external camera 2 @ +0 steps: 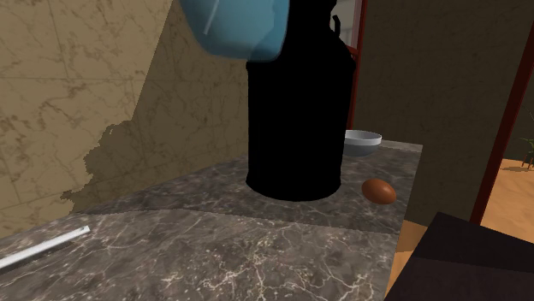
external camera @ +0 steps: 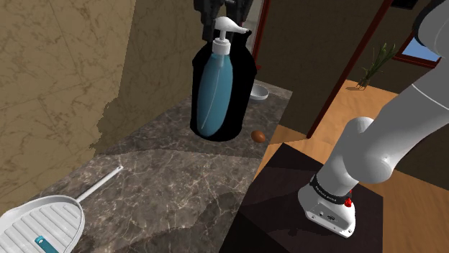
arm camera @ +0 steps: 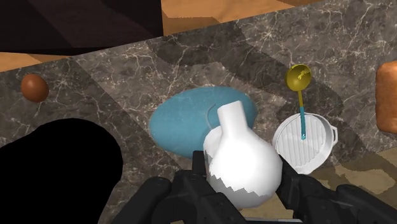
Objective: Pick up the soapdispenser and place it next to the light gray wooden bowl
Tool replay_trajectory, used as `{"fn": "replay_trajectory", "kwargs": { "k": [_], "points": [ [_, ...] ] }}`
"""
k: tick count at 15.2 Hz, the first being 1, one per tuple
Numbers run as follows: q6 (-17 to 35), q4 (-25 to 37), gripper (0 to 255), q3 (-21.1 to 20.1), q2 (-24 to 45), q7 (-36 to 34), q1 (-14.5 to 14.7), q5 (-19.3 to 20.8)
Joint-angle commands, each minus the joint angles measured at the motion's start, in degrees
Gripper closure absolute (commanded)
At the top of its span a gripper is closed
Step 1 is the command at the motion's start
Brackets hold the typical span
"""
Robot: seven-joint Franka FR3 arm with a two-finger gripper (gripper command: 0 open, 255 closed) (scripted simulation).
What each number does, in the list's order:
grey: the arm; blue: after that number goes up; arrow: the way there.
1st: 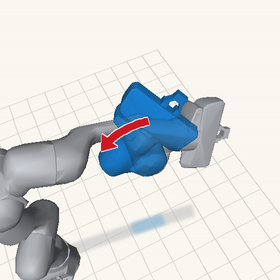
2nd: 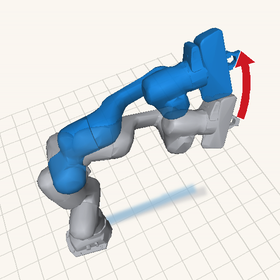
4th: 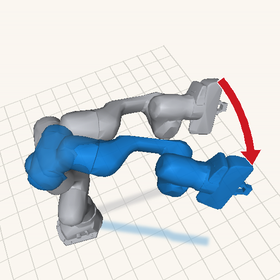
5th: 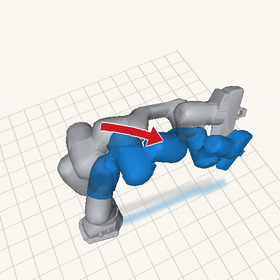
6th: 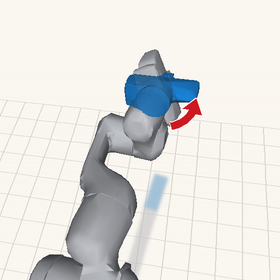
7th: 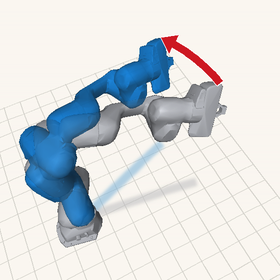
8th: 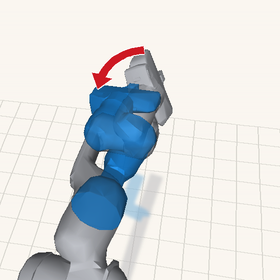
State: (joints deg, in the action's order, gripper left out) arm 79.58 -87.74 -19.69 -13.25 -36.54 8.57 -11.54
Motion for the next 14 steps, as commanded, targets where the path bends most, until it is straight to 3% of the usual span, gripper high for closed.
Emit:
{"fn": "replay_trajectory", "kwargs": {
  "k": [1, 6, 14],
  "points": [
    [-1.7, 3.0, 255, -0.2, 1.2, -0.6, 0.0, 0.3],
    [-5.7, 9.6, 255, -0.7, 3.9, -1.8, 0.1, 1.0],
    [-3.3, -4.5, 255, 8.4, -5.9, 11.7, -3.7, -0.1]
  ]
}}
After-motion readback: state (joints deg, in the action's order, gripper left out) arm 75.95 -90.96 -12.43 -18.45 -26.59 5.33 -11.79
